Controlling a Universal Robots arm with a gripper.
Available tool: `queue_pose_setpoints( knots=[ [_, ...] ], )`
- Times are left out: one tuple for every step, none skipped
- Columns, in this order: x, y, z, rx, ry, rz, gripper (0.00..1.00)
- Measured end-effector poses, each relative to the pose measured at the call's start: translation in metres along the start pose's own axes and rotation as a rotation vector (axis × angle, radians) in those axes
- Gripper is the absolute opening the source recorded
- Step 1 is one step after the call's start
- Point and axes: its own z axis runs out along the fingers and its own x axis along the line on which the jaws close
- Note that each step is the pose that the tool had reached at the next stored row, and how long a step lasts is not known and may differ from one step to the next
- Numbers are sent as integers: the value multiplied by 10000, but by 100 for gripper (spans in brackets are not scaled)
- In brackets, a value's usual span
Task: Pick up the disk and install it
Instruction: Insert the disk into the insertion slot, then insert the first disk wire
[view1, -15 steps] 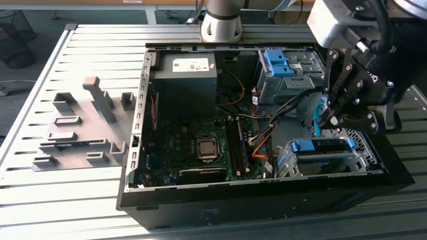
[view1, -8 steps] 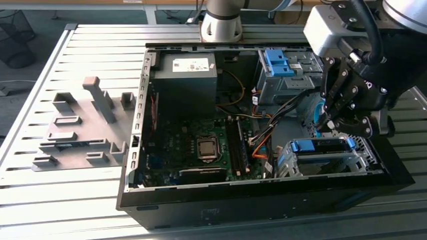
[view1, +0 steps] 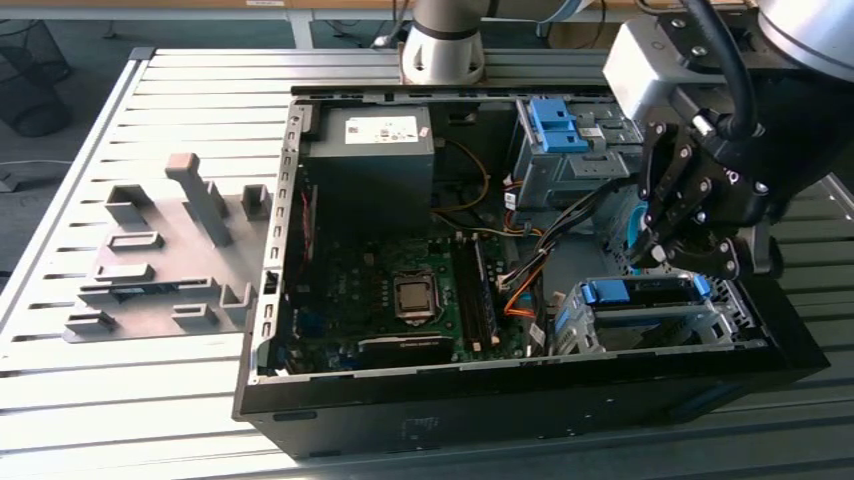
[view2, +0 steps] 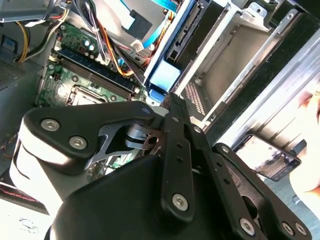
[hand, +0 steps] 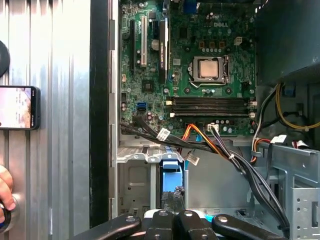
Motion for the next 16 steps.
queue_pose_setpoints(
  knots=[
    [1,0,18,0,0,0,11],
    [1,0,37,0,0,0,11],
    [2,-1,55,0,-1,0,11],
    [2,-1,73,0,0,0,11],
    [3,-1,91,0,-1,0,11],
    [4,-2,109,0,-3,0,11],
    [4,-2,123,0,-3,1,11],
    [4,-2,128,0,-1,0,11],
    [4,-2,127,0,0,0,11],
    [4,-2,130,0,-2,0,11],
    [4,-2,132,0,-2,0,11],
    [4,-2,132,0,-2,0,11],
    [4,-2,132,0,-2,0,11],
    [4,-2,132,0,-2,0,11],
    [4,-2,132,0,-2,0,11],
    [4,-2,132,0,-2,0,11]
  ],
)
